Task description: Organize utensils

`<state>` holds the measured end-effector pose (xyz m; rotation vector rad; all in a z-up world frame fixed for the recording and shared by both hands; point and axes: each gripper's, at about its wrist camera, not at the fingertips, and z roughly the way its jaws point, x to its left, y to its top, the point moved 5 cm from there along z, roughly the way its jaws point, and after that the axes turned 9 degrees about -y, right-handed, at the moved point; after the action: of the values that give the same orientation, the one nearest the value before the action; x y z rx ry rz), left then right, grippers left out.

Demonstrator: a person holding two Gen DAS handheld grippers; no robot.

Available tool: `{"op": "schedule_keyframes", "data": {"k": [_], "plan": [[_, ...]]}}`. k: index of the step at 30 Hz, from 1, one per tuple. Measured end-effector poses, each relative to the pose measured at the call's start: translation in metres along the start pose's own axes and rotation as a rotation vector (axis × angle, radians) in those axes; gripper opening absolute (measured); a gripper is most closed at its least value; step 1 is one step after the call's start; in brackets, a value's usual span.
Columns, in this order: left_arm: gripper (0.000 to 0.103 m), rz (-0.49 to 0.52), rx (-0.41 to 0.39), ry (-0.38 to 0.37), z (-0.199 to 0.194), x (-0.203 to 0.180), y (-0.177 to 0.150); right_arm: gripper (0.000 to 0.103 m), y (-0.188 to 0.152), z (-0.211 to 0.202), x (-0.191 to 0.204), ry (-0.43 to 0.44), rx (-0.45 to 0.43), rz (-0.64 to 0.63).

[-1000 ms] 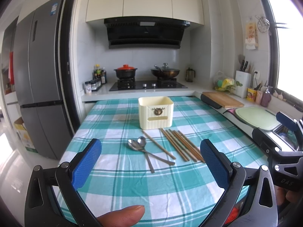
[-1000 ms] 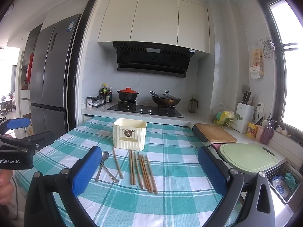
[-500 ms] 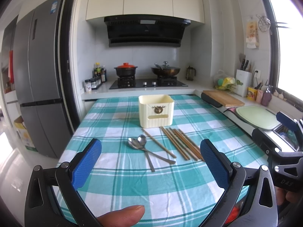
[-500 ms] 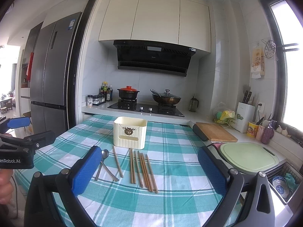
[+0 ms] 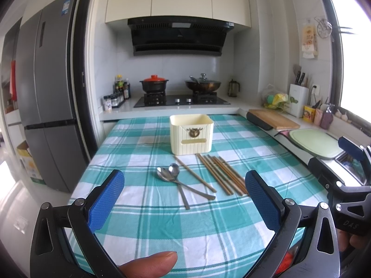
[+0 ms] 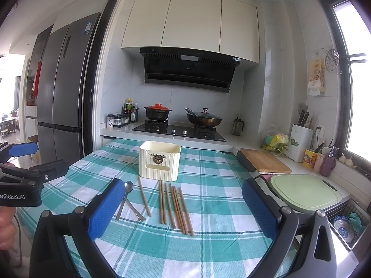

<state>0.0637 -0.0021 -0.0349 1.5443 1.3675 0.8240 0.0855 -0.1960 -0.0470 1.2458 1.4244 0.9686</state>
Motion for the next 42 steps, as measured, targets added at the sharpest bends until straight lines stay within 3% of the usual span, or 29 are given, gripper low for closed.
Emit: {"op": "schedule_keyframes", "data": {"k": [32,42], "plan": [[0.103,-0.012,0.052,-0.005,0.019,0.005,-0.002,0.103,-0.005,0.012,-0.001,0.004,0.039,-0.014],[0.103,-0.057,0.131,0.007,0.05,0.019,-0.01,0.103,-0.012,0.026,-0.002,0.003,0.069,-0.012]]}}
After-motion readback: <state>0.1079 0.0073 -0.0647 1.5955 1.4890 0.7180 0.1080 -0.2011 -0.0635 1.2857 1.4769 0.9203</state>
